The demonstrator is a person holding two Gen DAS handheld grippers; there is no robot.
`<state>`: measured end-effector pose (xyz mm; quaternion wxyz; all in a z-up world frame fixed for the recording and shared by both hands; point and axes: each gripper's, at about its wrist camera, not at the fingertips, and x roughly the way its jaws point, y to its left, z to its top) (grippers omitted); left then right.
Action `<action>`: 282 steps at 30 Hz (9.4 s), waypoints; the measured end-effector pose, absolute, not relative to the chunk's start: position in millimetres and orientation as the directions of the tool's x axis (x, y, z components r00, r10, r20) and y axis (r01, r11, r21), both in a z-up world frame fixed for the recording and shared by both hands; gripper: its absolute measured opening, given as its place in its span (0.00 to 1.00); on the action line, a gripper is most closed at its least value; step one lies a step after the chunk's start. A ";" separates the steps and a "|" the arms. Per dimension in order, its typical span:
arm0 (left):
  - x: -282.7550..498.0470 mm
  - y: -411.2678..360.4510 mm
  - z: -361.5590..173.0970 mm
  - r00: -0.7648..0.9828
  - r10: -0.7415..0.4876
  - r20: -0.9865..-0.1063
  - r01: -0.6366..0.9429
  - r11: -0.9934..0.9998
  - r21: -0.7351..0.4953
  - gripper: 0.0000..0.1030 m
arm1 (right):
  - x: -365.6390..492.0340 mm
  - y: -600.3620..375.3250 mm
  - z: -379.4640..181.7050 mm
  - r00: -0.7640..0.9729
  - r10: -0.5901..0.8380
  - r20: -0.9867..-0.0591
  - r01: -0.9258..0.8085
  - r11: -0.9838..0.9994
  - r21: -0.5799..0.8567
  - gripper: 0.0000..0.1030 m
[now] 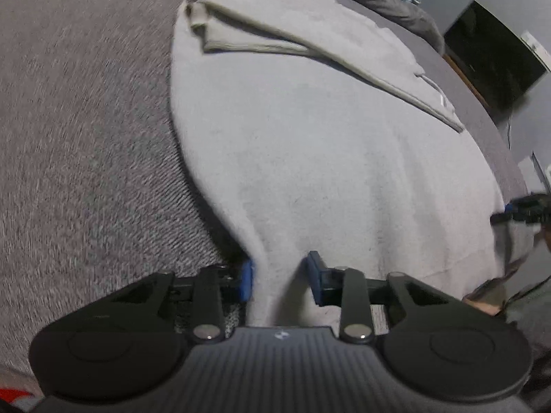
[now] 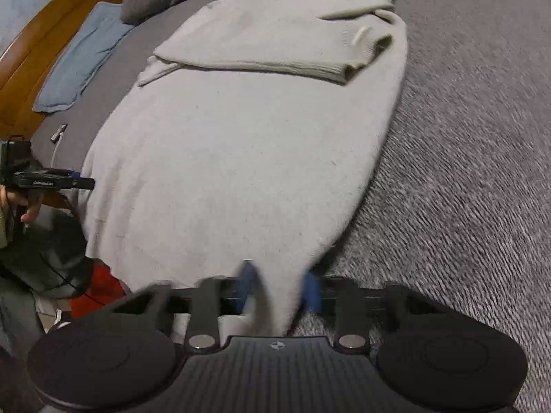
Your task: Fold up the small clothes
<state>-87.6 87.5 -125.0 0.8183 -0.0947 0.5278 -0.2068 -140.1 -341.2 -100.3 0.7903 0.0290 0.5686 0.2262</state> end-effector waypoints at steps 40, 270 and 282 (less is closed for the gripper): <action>115.5 116.6 -103.0 0.618 -0.471 -0.629 0.208 0.870 -0.447 0.24 | -21.2 -349.9 -64.1 0.621 0.359 -0.697 -0.168 0.929 0.329 0.45; -80.6 -49.6 -93.0 0.604 -0.371 -0.706 0.440 0.893 -0.094 0.82 | -241.2 -271.0 -145.7 0.702 -0.088 -0.707 0.572 0.661 0.486 0.86; 21.5 -149.6 -69.4 0.525 -0.526 -0.669 0.462 0.836 -0.294 0.82 | -217.6 -302.3 -165.0 0.811 0.007 -0.585 0.399 0.725 0.561 0.85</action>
